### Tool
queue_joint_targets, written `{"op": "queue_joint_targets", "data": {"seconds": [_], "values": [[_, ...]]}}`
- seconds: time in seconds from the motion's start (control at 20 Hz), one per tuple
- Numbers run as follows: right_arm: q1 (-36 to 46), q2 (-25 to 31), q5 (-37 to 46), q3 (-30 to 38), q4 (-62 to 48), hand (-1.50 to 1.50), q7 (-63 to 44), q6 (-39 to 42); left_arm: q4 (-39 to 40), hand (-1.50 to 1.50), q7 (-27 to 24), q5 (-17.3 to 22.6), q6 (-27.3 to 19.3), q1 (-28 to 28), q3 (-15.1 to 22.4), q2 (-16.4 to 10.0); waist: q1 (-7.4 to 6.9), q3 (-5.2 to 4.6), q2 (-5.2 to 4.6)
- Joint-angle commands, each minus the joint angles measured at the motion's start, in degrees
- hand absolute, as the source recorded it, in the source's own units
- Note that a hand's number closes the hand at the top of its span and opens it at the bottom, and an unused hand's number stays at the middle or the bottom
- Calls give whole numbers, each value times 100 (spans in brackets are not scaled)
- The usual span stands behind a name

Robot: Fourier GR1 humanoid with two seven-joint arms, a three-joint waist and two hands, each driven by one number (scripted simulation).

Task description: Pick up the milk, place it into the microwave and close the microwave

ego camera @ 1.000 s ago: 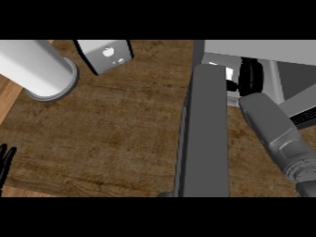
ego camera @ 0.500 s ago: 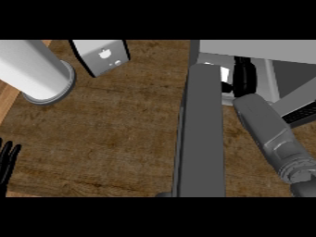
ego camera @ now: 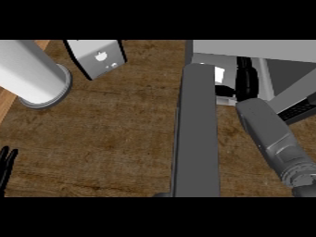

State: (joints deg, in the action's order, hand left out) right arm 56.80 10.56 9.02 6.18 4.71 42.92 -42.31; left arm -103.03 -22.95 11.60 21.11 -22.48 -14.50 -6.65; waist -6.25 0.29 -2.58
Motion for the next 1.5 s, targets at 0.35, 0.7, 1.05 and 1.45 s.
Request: {"op": "queue_joint_targets", "data": {"seconds": [0.35,0.7,1.05,1.45], "values": [[-445,-232,-386,378,257,-150,740,1184,-84,-150,-243,-196,-8,-336,143,269,209,-7,93],[-926,-330,-624,598,366,-150,1243,1899,-714,-150,47,-403,-17,-748,400,389,368,-11,169],[-1463,-596,-691,506,557,-150,1508,3150,-879,-150,125,-240,610,-1016,901,351,558,-23,262],[-2307,-713,-875,370,1388,-150,1723,4258,-1052,-150,388,-702,510,-906,1647,647,697,-33,308]]}}
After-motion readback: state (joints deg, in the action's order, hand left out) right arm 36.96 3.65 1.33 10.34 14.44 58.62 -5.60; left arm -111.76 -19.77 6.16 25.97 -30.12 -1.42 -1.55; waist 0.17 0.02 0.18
